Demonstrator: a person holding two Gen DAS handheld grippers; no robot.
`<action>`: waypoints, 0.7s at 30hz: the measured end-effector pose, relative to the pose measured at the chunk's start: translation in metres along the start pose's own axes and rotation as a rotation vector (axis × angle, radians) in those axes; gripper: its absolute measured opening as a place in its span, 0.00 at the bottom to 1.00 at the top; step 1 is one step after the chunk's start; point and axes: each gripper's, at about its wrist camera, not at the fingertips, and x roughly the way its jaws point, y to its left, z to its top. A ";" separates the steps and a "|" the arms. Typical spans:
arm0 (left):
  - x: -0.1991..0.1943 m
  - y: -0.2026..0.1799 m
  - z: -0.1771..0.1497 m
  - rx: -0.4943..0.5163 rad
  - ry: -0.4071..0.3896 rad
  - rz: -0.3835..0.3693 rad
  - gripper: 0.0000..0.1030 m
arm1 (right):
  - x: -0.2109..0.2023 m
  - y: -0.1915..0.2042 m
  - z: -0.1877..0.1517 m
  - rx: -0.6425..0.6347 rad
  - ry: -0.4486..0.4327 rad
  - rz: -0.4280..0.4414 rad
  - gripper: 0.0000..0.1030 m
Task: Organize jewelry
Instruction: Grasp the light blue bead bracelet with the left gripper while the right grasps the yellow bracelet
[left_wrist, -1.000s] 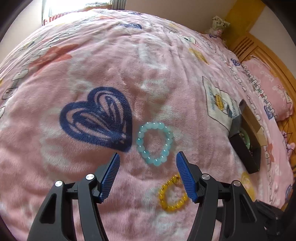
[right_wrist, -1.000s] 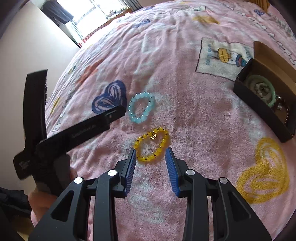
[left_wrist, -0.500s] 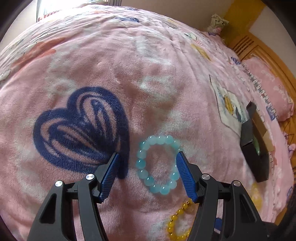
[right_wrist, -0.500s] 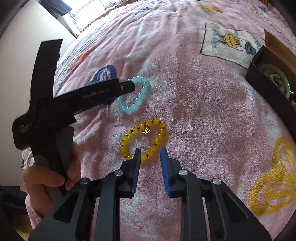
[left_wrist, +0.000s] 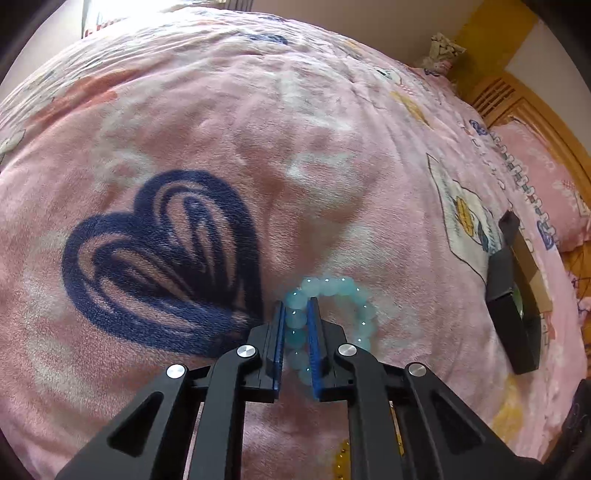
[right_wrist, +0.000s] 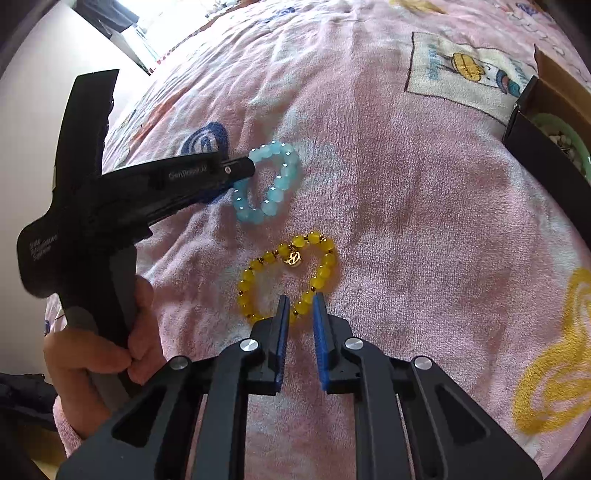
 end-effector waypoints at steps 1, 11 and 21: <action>0.003 -0.002 0.000 0.016 0.008 0.013 0.12 | 0.000 0.000 0.000 -0.001 0.000 0.000 0.13; 0.014 0.000 -0.006 0.001 -0.001 0.023 0.12 | 0.006 -0.005 -0.002 0.037 0.010 0.030 0.12; 0.002 -0.008 -0.010 0.020 -0.033 0.056 0.12 | -0.003 -0.015 -0.001 0.073 -0.007 0.002 0.06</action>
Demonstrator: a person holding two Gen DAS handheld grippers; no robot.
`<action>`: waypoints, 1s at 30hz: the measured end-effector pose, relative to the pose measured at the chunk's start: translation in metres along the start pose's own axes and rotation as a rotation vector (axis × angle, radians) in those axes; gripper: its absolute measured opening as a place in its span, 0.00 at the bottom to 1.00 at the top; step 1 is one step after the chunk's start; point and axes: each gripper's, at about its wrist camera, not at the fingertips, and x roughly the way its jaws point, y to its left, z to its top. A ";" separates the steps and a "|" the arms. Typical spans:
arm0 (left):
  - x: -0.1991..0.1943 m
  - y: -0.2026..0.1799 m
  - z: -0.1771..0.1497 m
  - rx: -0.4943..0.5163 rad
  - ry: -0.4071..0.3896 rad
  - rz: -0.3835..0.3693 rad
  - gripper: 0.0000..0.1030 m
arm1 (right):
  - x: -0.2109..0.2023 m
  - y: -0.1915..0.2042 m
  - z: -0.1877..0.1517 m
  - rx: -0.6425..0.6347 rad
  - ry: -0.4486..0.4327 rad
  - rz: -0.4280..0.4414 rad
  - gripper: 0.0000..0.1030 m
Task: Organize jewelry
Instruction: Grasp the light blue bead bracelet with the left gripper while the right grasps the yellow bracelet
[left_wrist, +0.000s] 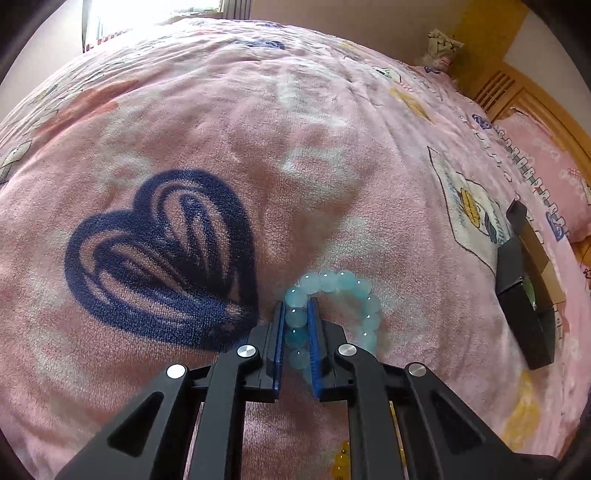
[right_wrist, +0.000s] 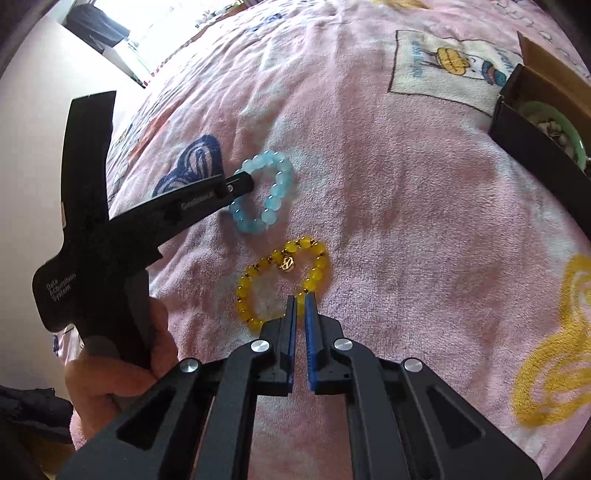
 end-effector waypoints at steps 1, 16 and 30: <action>-0.001 -0.001 -0.001 0.005 -0.001 0.007 0.12 | 0.004 -0.003 -0.001 0.016 0.015 0.000 0.09; -0.001 0.012 -0.002 -0.051 0.028 -0.049 0.12 | 0.015 0.002 0.006 0.087 -0.040 0.000 0.25; -0.006 0.019 0.000 -0.059 0.039 -0.081 0.12 | 0.028 -0.011 0.006 0.154 -0.110 0.070 0.17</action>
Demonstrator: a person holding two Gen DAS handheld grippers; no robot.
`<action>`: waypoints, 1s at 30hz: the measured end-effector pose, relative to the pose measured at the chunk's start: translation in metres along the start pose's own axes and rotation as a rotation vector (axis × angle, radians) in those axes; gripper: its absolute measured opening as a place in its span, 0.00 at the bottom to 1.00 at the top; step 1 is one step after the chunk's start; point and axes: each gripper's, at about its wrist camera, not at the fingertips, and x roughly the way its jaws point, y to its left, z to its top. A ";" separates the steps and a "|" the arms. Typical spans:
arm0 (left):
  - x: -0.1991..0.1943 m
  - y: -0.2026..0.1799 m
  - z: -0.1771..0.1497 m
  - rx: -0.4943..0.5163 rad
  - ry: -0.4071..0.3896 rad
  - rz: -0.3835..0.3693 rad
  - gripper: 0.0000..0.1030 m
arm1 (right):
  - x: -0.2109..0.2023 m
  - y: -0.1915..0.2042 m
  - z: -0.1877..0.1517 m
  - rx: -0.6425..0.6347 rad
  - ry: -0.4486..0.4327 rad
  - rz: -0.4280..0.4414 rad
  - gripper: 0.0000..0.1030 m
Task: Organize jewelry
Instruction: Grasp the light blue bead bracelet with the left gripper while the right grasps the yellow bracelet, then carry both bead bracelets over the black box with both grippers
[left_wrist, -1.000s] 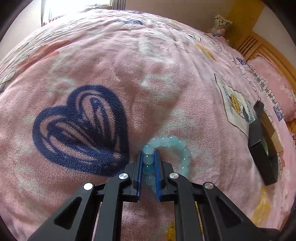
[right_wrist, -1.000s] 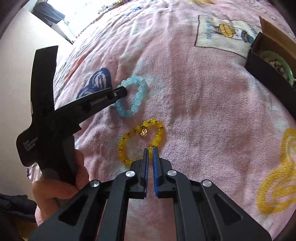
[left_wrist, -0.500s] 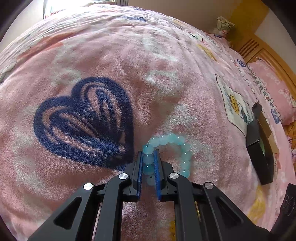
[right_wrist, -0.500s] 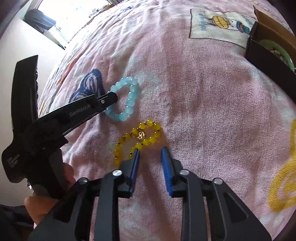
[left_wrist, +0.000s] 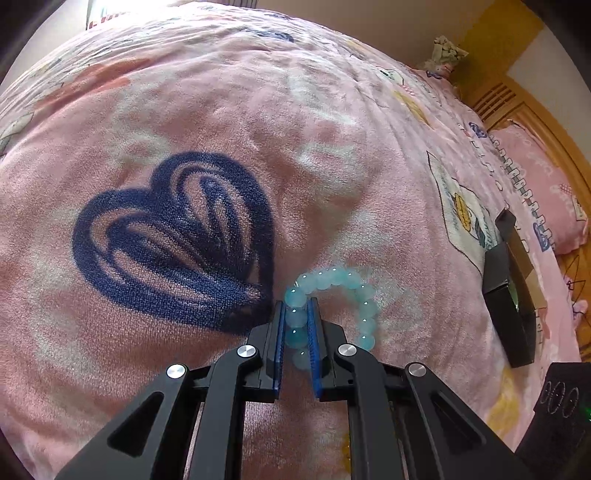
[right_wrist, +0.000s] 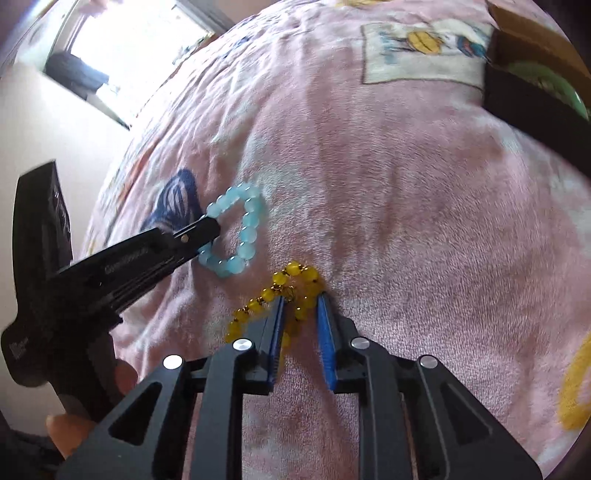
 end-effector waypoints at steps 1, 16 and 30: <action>-0.001 0.001 0.000 0.001 0.000 -0.001 0.12 | 0.000 0.000 0.001 -0.002 0.000 0.002 0.16; -0.014 -0.004 0.005 0.053 -0.054 0.052 0.12 | -0.041 -0.012 0.013 0.028 -0.060 0.051 0.09; -0.050 -0.024 0.008 0.096 -0.150 0.038 0.12 | -0.108 -0.003 0.020 0.005 -0.176 0.058 0.09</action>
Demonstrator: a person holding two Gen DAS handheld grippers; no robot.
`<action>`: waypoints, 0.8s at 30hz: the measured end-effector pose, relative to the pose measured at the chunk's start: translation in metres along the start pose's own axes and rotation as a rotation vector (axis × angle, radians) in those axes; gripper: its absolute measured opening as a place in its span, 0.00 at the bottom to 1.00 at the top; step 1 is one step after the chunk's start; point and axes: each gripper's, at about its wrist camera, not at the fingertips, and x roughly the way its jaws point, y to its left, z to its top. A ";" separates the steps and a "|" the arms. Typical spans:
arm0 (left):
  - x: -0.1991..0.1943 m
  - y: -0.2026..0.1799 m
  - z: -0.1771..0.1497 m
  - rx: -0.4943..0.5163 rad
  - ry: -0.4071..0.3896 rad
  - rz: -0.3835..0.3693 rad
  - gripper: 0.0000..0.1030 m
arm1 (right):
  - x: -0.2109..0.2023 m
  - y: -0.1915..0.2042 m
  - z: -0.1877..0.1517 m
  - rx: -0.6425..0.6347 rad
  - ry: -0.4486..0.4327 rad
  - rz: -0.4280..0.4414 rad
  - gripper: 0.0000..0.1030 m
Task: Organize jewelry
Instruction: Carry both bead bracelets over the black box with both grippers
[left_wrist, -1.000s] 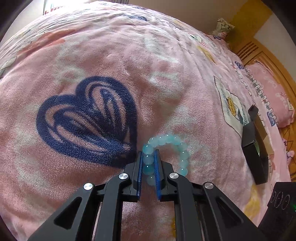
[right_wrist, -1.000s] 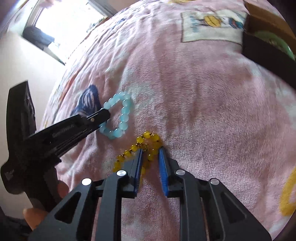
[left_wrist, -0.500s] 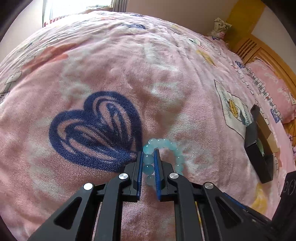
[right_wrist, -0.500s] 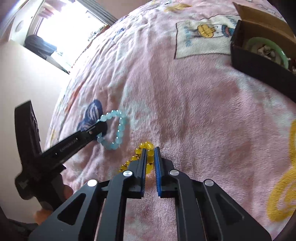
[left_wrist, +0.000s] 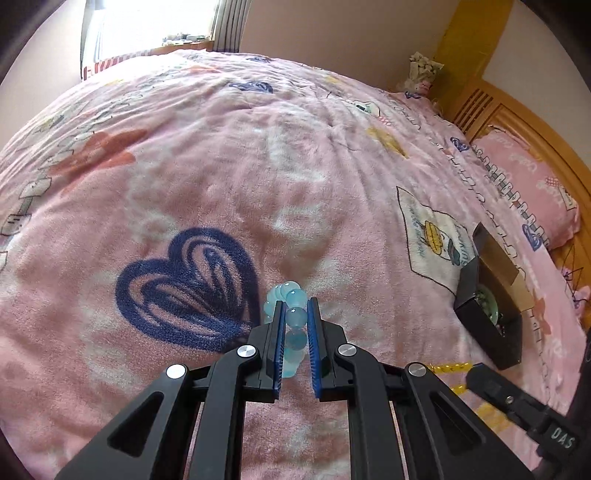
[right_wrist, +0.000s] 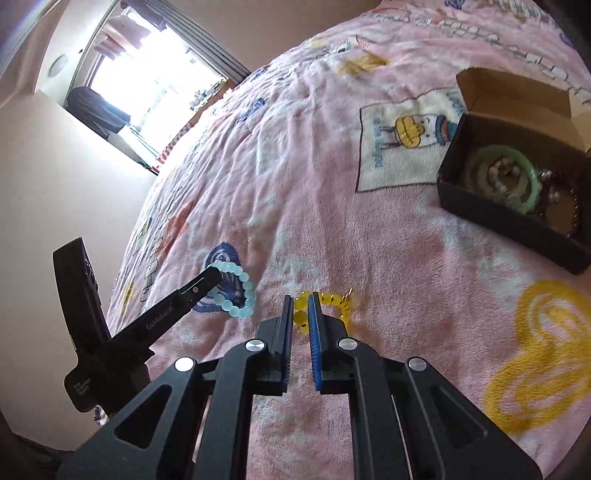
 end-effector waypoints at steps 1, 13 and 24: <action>-0.002 -0.001 0.000 0.004 -0.004 0.003 0.12 | -0.004 0.001 0.002 -0.005 -0.007 -0.010 0.09; -0.053 -0.052 0.000 0.115 -0.123 -0.009 0.12 | -0.051 -0.004 0.016 -0.101 -0.075 -0.183 0.09; -0.073 -0.159 0.007 0.265 -0.158 -0.064 0.13 | -0.114 -0.043 0.054 -0.075 -0.181 -0.244 0.09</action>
